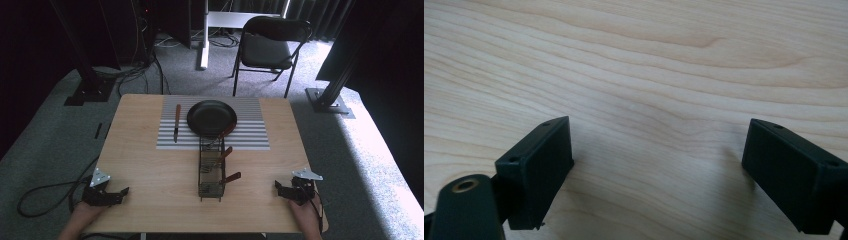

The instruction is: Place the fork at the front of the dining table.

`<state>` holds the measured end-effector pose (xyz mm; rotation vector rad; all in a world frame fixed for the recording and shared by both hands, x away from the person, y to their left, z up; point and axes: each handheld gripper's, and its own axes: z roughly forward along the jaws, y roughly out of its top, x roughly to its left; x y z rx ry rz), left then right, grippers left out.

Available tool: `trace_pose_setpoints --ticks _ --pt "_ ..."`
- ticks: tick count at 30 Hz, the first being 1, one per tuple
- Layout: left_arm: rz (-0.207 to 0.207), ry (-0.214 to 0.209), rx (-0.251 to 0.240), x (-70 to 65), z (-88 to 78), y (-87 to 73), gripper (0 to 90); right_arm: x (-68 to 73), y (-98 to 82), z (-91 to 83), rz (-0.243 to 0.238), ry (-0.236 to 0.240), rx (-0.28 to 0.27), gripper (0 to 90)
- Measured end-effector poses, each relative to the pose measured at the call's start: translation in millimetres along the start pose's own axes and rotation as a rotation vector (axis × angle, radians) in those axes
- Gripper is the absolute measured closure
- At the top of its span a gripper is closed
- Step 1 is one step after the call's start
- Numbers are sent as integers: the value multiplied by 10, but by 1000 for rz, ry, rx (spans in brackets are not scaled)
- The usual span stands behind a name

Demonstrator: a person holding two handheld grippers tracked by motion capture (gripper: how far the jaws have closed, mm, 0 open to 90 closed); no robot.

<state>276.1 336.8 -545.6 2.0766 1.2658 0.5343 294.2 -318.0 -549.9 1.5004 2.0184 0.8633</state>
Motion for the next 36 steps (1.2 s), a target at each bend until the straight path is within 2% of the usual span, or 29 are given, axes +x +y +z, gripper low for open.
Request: trace_pose_setpoints --ticks 4,8,11,27,29,31,34,36 --pt "0 0 1 0 -1 1 90 -29 -7 -5 17 7 4 125" --pt "2 -3 0 6 0 2 90 -29 -5 -4 14 9 6 123" --pt "3 -3 1 7 1 4 90 -32 -5 -6 30 -2 8 125" --pt "3 -3 1 7 1 2 90 -13 14 -27 37 -9 36 136" --pt "3 -3 0 7 1 1 90 18 31 -39 30 7 52 152" --pt "3 -3 0 7 1 1 90 49 43 -45 35 46 51 154" --pt "3 -3 0 7 1 1 90 86 90 -33 41 70 65 180" --pt "3 -3 0 7 1 1 90 112 130 -32 41 79 54 185"
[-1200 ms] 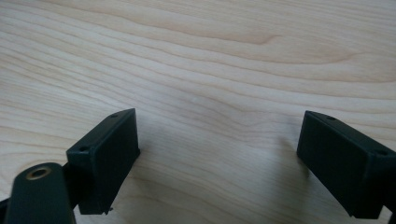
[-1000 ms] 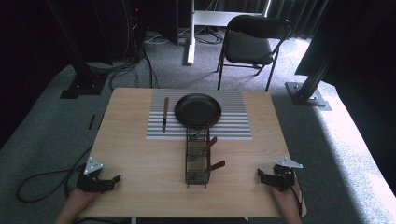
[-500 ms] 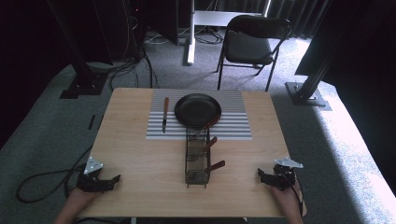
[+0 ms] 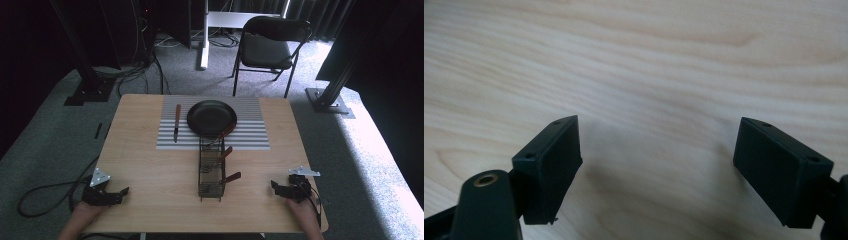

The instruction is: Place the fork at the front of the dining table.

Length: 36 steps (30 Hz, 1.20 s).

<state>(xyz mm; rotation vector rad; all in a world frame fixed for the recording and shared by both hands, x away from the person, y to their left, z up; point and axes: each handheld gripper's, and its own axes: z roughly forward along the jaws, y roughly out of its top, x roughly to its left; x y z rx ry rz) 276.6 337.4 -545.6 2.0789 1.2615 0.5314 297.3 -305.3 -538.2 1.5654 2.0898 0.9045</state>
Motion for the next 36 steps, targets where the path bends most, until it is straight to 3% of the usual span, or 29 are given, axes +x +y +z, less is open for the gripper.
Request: trace_pose_setpoints --ticks 11,24,28,29,36 --pt "0 0 0 1 1 1 90 190 405 -65 -6 119 -68 198" --pt "0 0 0 1 1 0 90 492 952 -80 -67 223 -134 211" --pt "0 0 -1 1 1 1 90 544 1086 -120 -71 266 -154 223" --pt "0 0 -1 1 1 0 90 587 1193 -138 -76 290 -169 227" --pt "0 0 0 1 1 0 90 731 1423 -122 -94 327 -196 243"
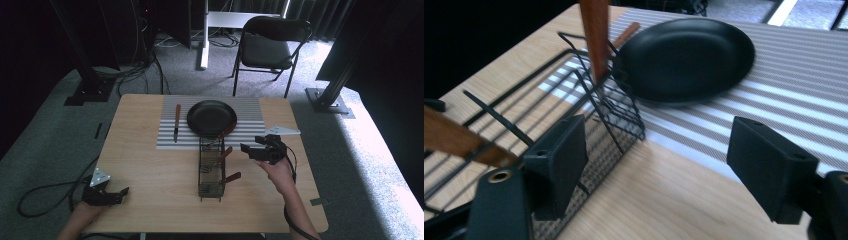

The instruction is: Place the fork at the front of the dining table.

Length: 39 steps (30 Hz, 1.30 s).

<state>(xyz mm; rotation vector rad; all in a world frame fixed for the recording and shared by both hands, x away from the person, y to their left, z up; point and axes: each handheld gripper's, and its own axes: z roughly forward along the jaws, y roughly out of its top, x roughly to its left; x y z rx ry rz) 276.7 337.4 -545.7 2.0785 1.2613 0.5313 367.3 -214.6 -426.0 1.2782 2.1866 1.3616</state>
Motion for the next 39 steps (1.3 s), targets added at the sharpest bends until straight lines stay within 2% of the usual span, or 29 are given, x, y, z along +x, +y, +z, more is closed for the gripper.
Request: trace_pose_setpoints --ticks 6,15,18,23,24,27,35,36,39 --pt "0 0 0 0 0 0 90 49 126 128 6 25 -6 266" --pt "0 0 0 0 0 0 90 114 268 317 1 23 1 298" --pt "0 0 0 0 0 0 90 145 308 421 7 35 11 316" --pt "0 0 0 0 0 0 90 158 333 528 16 35 24 365" --pt "0 0 0 0 0 0 90 158 347 575 24 23 32 410" --pt "0 0 0 0 0 0 90 140 364 627 43 21 40 429" --pt "0 0 0 -1 0 0 90 144 382 724 55 21 55 497" --pt "0 0 0 0 0 0 90 154 377 757 62 32 55 549" --pt "0 0 0 0 0 0 90 145 368 775 83 59 50 608"
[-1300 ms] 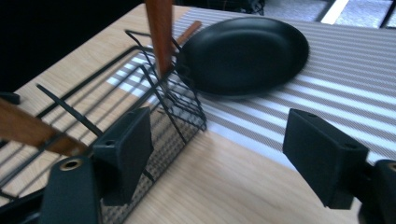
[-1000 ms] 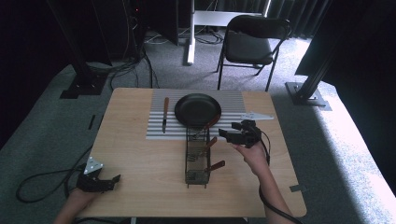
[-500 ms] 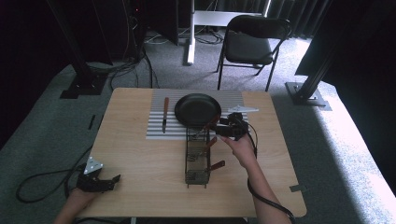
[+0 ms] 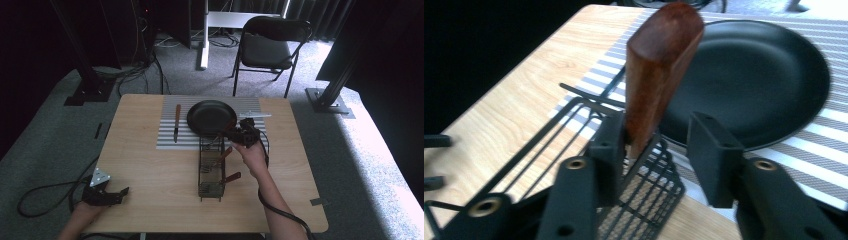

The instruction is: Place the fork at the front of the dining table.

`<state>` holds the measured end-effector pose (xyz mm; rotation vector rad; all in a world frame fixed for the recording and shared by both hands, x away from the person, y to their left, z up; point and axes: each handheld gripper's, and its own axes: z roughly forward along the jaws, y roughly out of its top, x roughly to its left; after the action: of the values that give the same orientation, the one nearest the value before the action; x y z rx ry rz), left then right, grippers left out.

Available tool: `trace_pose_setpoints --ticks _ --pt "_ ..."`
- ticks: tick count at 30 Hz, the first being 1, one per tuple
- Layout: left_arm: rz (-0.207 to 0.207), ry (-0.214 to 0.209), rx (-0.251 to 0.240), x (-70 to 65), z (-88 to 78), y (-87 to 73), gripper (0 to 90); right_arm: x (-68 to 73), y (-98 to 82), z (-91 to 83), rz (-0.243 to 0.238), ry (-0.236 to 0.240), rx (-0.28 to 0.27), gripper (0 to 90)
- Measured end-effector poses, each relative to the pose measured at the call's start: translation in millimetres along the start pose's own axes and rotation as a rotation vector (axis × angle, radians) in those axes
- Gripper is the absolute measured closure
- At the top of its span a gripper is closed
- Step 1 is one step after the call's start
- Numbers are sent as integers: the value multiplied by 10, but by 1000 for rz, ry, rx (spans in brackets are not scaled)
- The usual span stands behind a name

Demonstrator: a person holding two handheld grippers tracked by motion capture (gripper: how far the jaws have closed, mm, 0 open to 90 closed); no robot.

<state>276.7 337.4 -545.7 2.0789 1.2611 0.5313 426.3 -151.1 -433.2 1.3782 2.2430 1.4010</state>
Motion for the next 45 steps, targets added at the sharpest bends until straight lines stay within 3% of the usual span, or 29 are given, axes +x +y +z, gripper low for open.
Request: trace_pose_setpoints --ticks 5,13,19,26,45 --pt "0 0 0 0 0 0 90 30 1 -1 -3 33 1 753" --pt "0 0 0 0 0 0 90 55 35 2 -30 40 18 762" --pt "0 0 0 1 0 0 90 52 63 -17 -13 59 2 808" --pt "0 0 0 0 0 0 90 81 99 -42 -26 54 -6 809" --pt "1 1 0 1 0 0 90 198 339 -651 -78 76 -96 809"
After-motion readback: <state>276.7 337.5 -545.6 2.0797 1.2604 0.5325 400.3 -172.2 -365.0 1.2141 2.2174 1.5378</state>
